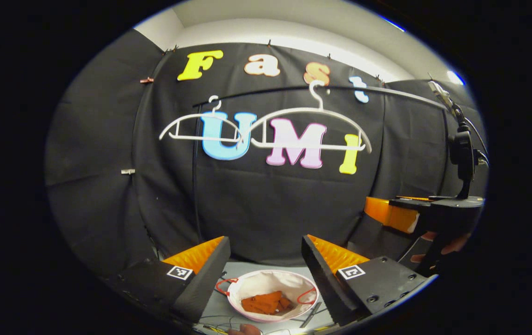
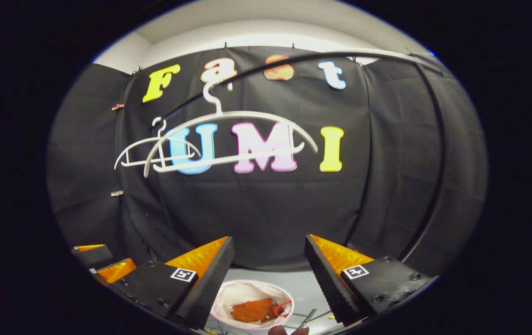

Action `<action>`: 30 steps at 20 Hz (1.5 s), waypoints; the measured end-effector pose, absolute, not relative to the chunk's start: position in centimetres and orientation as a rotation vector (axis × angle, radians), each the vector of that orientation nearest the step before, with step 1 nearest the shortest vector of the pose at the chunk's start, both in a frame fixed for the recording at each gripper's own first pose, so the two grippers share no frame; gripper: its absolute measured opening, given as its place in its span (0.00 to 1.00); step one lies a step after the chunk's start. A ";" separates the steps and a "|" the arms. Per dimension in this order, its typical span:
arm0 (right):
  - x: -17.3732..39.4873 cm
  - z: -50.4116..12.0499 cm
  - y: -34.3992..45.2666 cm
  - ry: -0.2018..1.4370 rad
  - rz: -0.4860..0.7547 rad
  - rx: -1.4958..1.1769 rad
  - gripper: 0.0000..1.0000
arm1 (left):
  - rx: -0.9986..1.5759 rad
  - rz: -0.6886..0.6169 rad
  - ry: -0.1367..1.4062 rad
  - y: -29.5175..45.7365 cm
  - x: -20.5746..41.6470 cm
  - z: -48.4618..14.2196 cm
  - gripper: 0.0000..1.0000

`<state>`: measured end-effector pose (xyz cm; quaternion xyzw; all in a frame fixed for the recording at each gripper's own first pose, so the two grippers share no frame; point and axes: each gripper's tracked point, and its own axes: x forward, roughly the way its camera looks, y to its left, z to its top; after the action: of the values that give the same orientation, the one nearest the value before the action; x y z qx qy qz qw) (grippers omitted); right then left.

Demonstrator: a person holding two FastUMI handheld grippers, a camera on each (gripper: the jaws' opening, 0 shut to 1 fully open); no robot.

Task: Grasp the clothes on the hanger with both hands and then place them into the laundry hamper below.

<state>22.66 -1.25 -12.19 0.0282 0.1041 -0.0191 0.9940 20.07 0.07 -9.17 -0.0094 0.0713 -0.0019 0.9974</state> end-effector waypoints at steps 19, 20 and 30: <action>13.9 4.6 -5.0 -0.077 -0.167 0.028 0.97 | -0.017 -0.057 -0.084 -1.0 11.1 5.6 0.95; 13.8 4.3 -5.2 -0.073 -0.166 0.028 0.97 | -0.023 -0.067 -0.082 -1.5 11.1 5.6 0.95; 13.8 3.9 -4.9 -0.056 -0.145 0.017 0.97 | -0.002 -0.078 -0.084 -2.1 10.9 6.1 0.95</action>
<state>13.83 -4.89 3.89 0.0084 -0.0279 -0.0722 0.9970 10.90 -2.09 6.10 -0.0012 -0.0421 -0.0389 0.9984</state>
